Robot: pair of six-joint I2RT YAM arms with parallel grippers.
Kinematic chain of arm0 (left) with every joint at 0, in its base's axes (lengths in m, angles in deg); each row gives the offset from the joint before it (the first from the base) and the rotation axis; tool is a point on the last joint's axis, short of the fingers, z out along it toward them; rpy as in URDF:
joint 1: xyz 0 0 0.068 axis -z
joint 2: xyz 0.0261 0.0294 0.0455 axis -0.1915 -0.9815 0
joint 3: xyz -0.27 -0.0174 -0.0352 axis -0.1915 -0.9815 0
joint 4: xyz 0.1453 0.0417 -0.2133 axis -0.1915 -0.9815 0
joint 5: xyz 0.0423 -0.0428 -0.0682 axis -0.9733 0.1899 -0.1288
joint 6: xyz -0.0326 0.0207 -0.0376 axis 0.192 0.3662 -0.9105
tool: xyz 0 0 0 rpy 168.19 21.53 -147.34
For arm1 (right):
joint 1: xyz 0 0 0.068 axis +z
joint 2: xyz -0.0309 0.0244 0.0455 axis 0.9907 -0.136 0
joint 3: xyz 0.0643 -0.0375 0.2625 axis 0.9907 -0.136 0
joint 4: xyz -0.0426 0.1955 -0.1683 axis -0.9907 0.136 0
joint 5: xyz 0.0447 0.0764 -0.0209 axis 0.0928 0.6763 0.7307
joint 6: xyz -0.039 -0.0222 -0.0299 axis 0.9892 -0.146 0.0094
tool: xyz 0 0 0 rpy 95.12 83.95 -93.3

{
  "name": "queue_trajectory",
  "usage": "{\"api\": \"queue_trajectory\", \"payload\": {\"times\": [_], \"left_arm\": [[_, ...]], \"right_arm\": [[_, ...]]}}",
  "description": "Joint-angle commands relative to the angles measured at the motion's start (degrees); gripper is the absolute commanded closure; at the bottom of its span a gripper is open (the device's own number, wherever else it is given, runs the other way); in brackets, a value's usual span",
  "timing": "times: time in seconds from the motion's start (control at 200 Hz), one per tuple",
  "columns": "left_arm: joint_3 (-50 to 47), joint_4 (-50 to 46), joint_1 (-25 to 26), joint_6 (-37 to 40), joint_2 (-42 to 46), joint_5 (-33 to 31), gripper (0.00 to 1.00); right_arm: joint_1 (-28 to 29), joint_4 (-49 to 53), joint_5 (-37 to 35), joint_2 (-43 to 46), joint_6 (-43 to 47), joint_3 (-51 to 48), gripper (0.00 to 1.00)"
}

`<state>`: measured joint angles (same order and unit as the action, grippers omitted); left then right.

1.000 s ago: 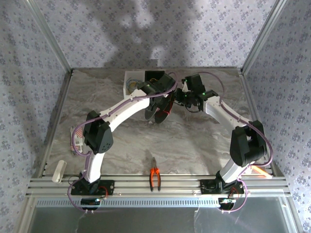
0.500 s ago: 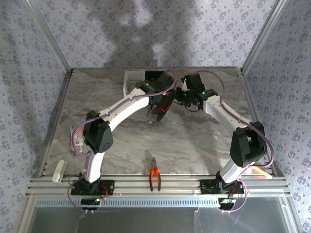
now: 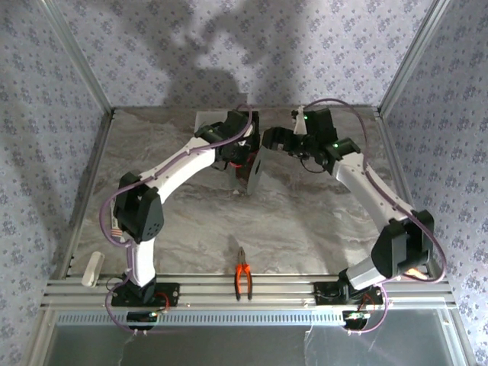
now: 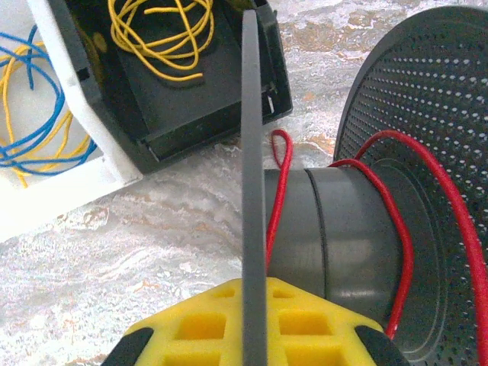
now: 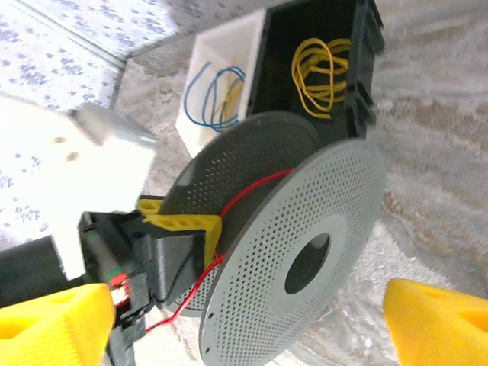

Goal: Wrap the cables

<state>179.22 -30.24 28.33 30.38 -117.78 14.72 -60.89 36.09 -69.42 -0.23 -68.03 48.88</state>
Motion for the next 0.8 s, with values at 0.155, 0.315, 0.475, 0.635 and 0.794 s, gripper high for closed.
{"api": "queue_trajectory", "payload": {"times": [0.155, 0.315, 0.475, 0.635, 0.794], "left_arm": [[3.5, -1.8, -0.1, -10.9, 3.6, -6.1, 1.00], [15.9, -13.1, -1.6, -17.5, -2.6, -6.3, 1.00], [18.2, -13.7, -1.7, -23.0, -3.4, -9.6, 1.00], [14.7, -10.2, -1.7, -27.1, 0.0, -11.3, 1.00], [12.4, -7.8, -1.9, -30.0, 1.9, -10.0, 1.00]], "right_arm": [[1.4, -4.6, 3.5, 10.8, -3.9, -6.6, 0.00], [4.8, -10.7, 1.9, 14.3, -6.1, -13.2, 0.00], [9.0, -18.1, 0.1, 14.1, -9.9, -17.4, 0.04], [10.5, -29.0, -1.4, 11.3, -18.0, -20.4, 0.17], [12.3, -42.3, -0.7, 6.5, -25.3, -21.0, 0.26]]}}
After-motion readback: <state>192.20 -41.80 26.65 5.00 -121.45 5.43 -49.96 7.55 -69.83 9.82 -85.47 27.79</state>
